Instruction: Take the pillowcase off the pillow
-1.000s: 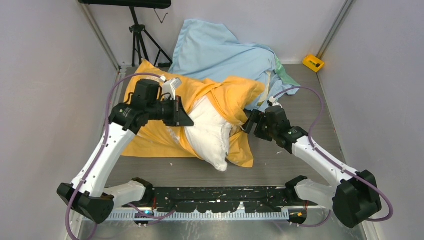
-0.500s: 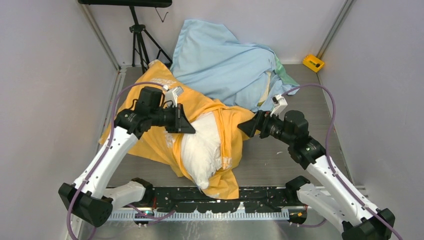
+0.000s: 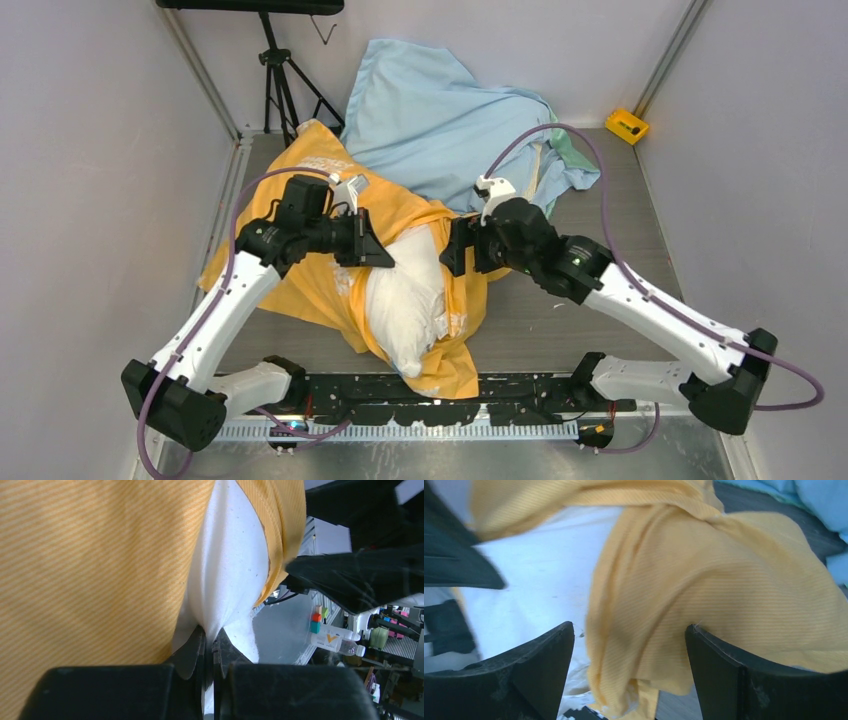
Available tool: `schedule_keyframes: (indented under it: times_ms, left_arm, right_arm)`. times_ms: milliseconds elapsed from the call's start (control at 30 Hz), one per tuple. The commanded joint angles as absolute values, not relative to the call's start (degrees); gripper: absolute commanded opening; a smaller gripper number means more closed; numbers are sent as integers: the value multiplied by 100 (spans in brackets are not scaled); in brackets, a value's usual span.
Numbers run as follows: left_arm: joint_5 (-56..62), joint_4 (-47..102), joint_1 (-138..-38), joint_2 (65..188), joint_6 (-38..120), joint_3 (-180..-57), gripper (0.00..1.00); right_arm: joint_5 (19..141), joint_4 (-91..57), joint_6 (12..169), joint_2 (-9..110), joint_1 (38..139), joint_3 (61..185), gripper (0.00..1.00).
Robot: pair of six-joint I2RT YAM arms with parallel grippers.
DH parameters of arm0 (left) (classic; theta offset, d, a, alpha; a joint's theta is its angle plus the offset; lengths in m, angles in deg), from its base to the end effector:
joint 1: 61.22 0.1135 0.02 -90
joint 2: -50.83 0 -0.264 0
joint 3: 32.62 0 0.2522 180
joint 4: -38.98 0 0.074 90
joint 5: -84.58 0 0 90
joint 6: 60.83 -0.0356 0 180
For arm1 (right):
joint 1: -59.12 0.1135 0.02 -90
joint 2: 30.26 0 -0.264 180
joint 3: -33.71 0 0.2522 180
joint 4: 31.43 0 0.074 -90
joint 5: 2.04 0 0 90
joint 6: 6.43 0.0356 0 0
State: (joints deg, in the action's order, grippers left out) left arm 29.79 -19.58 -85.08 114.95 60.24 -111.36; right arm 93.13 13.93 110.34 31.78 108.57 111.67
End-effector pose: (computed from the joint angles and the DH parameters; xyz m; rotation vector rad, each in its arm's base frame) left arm 0.1957 -0.1090 0.3431 0.1757 2.4647 -1.1696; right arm 0.1546 0.1758 0.3621 -0.3692 2.1310 0.7023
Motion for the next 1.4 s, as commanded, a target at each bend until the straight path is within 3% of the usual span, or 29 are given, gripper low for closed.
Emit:
schedule_keyframes:
  times_ms: [0,267,433,533,733,1033,1200,1367]
  left_arm:
    - [3033,-1493,-8460,11346,6069,-11180,0]
    - [2981,-1760,-8460,11297,5861,-11339,0]
    - [2812,-2033,-8462,11152,5700,-11458,0]
    - [2811,-2112,-8460,11066,5730,-11539,0]
    - [3315,-1866,-8460,10947,6073,-11662,0]
    - [4538,-866,-8461,10918,6854,-11444,0]
    - [5540,1367,-8470,10681,8606,-11021,0]
    - [5101,1223,-8664,10694,8292,-10946,0]
  right_arm:
    - [10152,2164,10894,3663,10912,11215,86]
    - [12155,2813,11252,4078,10422,11001,86]
    - [10997,2002,11535,3602,8803,10046,81]
    - [10581,1584,11618,3602,8383,9727,78]
    - [10005,1118,11462,4116,8357,9669,76]
    - [7300,-808,11949,4731,8262,9530,76]
    - [7065,-1017,12156,5487,8195,10085,74]
    - [6937,-905,12212,5841,8192,10744,73]
